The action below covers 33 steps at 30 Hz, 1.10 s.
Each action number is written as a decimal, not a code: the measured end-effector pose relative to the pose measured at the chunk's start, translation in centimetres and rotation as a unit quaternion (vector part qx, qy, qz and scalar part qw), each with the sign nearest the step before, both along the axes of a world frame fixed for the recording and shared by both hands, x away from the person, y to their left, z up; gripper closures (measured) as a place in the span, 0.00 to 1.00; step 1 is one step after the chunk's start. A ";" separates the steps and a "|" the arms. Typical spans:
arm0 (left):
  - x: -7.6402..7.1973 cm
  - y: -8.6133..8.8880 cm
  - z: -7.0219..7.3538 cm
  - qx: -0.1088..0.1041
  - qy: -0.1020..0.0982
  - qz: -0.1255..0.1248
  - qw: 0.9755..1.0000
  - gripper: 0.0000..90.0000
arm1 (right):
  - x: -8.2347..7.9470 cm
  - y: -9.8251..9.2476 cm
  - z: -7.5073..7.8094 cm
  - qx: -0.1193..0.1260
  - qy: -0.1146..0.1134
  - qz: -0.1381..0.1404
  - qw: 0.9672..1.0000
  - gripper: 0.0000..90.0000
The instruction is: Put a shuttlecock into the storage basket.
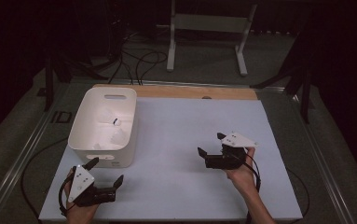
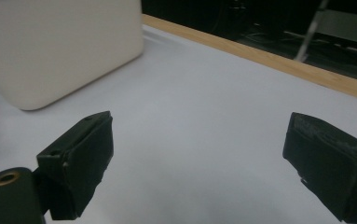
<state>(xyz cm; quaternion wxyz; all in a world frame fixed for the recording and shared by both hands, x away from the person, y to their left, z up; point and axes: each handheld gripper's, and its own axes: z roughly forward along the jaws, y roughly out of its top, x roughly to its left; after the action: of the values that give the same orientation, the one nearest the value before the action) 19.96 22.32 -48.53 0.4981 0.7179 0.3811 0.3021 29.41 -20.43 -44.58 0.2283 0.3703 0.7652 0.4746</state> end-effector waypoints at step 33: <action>0.4 1.0 0.3 -0.018 -0.005 0.020 1.000 0.00 | -3.9 -5.9 -3.6 0.042 -0.047 -0.044 0.997 0.09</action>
<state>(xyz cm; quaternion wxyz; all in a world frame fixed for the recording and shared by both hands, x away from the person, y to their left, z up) 20.36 23.35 -48.26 0.5067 0.6993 0.3987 0.3088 25.52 -26.30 -48.17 0.2689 0.3901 0.7161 0.5126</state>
